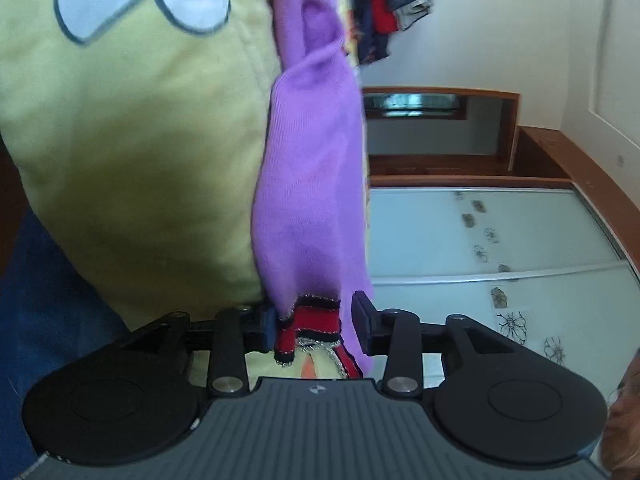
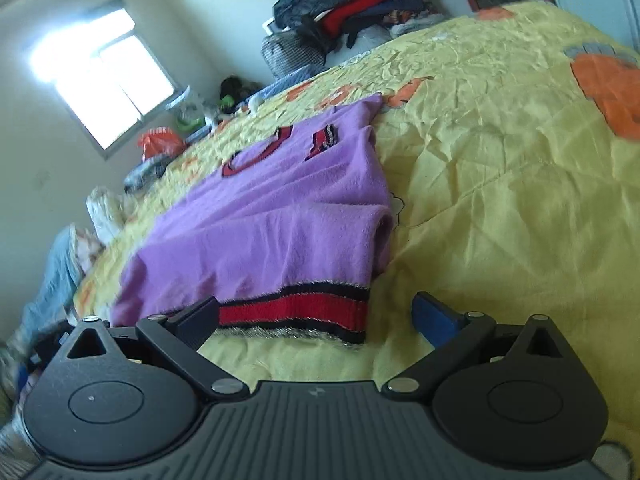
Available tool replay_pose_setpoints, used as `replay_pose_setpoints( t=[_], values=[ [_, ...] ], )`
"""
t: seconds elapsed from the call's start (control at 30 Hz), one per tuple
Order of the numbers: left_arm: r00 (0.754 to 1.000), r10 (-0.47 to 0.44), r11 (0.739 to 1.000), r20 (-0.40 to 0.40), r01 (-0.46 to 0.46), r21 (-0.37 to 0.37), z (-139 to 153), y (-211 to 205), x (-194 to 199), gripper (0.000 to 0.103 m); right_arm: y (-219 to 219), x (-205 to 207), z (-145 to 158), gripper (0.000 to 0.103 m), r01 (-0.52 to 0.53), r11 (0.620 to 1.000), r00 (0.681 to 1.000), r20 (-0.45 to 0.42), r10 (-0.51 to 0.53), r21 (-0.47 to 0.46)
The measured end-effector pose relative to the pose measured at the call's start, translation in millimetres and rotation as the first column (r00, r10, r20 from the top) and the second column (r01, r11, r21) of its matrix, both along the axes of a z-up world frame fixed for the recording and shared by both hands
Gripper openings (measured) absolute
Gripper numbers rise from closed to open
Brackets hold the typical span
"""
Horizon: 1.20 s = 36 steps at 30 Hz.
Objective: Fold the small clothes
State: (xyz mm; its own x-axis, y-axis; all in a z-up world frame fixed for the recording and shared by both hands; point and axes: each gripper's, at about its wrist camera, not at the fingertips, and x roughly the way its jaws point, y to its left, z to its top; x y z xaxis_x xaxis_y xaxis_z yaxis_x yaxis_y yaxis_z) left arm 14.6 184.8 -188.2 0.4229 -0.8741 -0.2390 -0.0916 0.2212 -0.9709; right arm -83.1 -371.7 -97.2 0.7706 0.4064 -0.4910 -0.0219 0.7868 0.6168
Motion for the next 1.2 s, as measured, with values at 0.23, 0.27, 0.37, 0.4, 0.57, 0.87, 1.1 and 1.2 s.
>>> replay_pose_setpoints(
  t=[0.23, 0.27, 0.37, 0.4, 0.57, 0.87, 1.1, 1.2],
  values=[
    [0.997, 0.057, 0.997, 0.059, -0.059, 0.042, 7.9, -9.2, -8.6, 0.042, -13.2, 10.5, -21.7, 0.006, 0.034, 0.990, 0.997, -0.080, -0.023, 0.140],
    [0.996, 0.058, 0.998, 0.062, -0.060, 0.032, 6.3, -9.6, -9.3, 0.042, -13.7, 9.5, -22.9, 0.006, 0.042, 0.988, 0.997, -0.077, -0.030, 0.149],
    [0.997, 0.073, 0.997, 0.029, -0.072, -0.035, -3.4, -3.6, -13.2, 0.052, -18.7, 6.4, -27.2, 0.006, 0.071, 0.978, 0.995, -0.078, -0.057, 0.195],
    [0.997, 0.071, 0.996, 0.032, -0.069, -0.059, -2.8, -4.6, -12.4, 0.067, -19.3, 5.0, -27.0, 0.006, 0.082, 0.976, 0.995, -0.073, -0.068, 0.200],
    [0.992, 0.054, 0.999, 0.112, -0.054, 0.001, 25.8, -18.1, -10.7, 0.100, -21.1, 3.0, -26.2, 0.006, 0.099, 0.972, 0.994, -0.063, -0.087, 0.214],
    [0.997, 0.001, 0.999, 0.073, -0.004, 0.045, 9.9, -35.2, -17.8, 0.002, -18.0, -0.1, -22.2, 0.006, 0.080, 0.977, 0.997, -0.035, -0.075, 0.196],
    [0.991, 0.061, 0.998, 0.121, -0.056, -0.042, 14.2, -10.2, -27.9, 0.003, -20.0, -1.4, -25.2, 0.008, 0.085, 0.970, 0.996, -0.030, -0.080, 0.226],
    [0.993, 0.093, 0.996, 0.068, -0.094, 0.006, 8.7, -2.2, -29.7, 0.069, -20.4, -1.0, -26.9, 0.009, 0.099, 0.971, 0.994, -0.060, -0.088, 0.216]
  ],
)
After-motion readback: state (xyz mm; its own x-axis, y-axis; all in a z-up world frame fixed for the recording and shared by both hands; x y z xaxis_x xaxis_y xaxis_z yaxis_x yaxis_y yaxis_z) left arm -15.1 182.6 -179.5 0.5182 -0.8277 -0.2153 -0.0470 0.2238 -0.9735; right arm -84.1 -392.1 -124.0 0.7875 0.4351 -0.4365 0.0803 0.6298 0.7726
